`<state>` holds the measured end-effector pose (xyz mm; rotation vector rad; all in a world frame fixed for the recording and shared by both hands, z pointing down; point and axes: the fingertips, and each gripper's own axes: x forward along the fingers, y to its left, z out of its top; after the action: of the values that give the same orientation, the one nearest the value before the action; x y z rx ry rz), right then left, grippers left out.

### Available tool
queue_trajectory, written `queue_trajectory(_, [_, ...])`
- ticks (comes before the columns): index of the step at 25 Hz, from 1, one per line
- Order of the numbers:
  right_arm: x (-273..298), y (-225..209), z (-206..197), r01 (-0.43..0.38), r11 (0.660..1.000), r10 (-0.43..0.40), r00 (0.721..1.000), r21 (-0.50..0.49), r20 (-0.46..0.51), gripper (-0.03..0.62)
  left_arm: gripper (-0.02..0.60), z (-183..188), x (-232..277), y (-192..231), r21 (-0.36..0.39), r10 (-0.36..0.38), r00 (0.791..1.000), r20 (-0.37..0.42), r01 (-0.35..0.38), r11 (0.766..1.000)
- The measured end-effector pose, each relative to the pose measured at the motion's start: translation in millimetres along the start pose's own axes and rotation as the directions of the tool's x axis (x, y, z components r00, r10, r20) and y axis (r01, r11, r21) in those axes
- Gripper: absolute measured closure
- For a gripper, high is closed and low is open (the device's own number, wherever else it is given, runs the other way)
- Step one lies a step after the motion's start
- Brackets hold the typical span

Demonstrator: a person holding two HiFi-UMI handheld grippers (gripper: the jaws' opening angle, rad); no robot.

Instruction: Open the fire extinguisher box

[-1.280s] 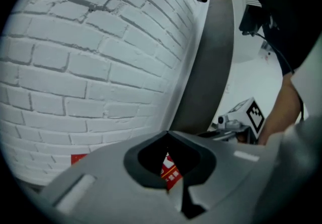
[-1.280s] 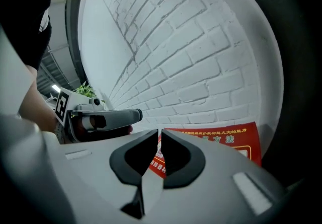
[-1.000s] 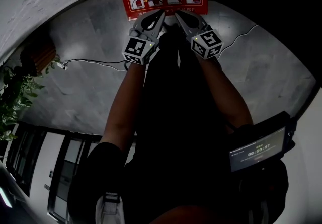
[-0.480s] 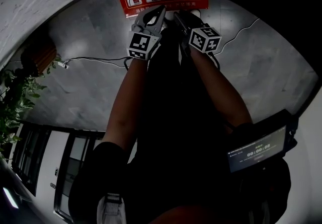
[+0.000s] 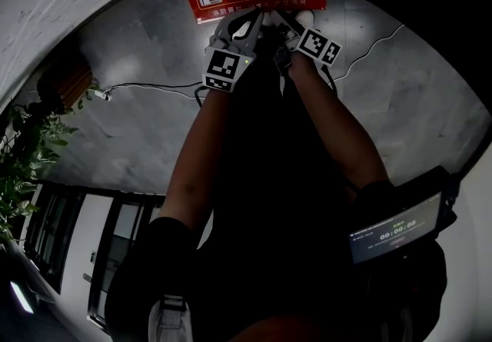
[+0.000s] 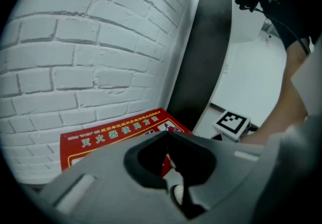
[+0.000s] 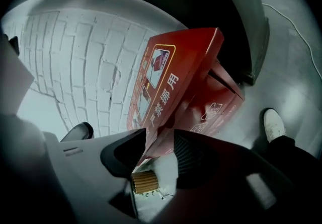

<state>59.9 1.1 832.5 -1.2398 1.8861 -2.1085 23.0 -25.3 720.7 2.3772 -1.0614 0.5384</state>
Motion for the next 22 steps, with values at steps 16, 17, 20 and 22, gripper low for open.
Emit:
queue_trajectory(16, [-10, 33, 1, -0.074, 0.997, 0.075, 0.997, 0.031, -0.013, 0.491, 0.578, 7, -16, -11, -0.018, 0.023, 0.999, 0.043, -0.023, 1.000])
queue_trajectory(17, [-14, 39, 2, -0.090, 0.996, 0.090, 0.996, 0.026, -0.009, 0.494, 0.578, 10, -17, -12, -0.016, 0.025, 0.998, 0.054, -0.024, 1.000])
queue_trajectory(20, [-22, 59, 8, -0.141, 0.990, 0.141, 0.990, -0.006, -0.012, 0.497, 0.578, 18, -21, -15, 0.007, 0.026, 0.996, 0.087, -0.027, 1.000])
queue_trajectory(22, [-27, 70, 11, -0.167, 0.985, 0.166, 0.986, -0.037, -0.022, 0.497, 0.578, 23, -26, -13, 0.015, 0.040, 0.992, 0.122, -0.042, 0.999])
